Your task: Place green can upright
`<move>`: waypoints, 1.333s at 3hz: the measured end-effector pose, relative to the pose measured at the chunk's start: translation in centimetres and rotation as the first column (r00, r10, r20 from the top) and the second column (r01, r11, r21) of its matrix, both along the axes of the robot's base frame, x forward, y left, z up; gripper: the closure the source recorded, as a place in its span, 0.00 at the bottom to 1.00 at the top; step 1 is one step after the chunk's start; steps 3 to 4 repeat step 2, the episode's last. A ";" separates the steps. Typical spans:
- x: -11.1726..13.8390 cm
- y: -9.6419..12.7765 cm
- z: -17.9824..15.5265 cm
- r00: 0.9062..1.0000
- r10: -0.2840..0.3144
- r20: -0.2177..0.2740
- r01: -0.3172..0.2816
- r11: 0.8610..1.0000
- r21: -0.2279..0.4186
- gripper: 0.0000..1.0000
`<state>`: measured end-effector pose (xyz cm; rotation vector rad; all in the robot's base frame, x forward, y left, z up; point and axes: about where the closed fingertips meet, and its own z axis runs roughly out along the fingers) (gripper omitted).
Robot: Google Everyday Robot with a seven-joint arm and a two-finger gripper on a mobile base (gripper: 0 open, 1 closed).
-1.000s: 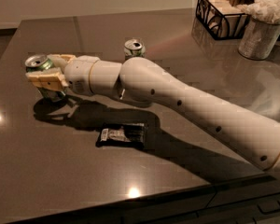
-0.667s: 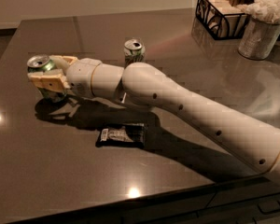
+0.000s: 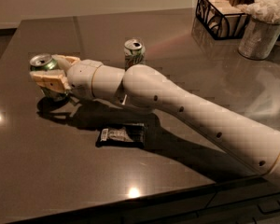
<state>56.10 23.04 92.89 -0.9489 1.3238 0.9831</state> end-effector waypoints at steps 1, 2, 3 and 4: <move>-0.1 0.2 0.0 1.000 0.003 0.001 -0.003 1.000 0.000 0.00; -0.1 0.2 0.1 1.000 0.004 0.001 -0.004 1.000 0.000 0.00; -0.1 0.2 0.1 1.000 0.004 0.001 -0.004 1.000 0.000 0.00; -0.1 0.2 0.1 1.000 0.004 0.001 -0.004 1.000 0.000 0.00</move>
Offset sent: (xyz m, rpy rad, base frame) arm -0.0011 0.0015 0.0004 -0.0001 -0.0007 0.0029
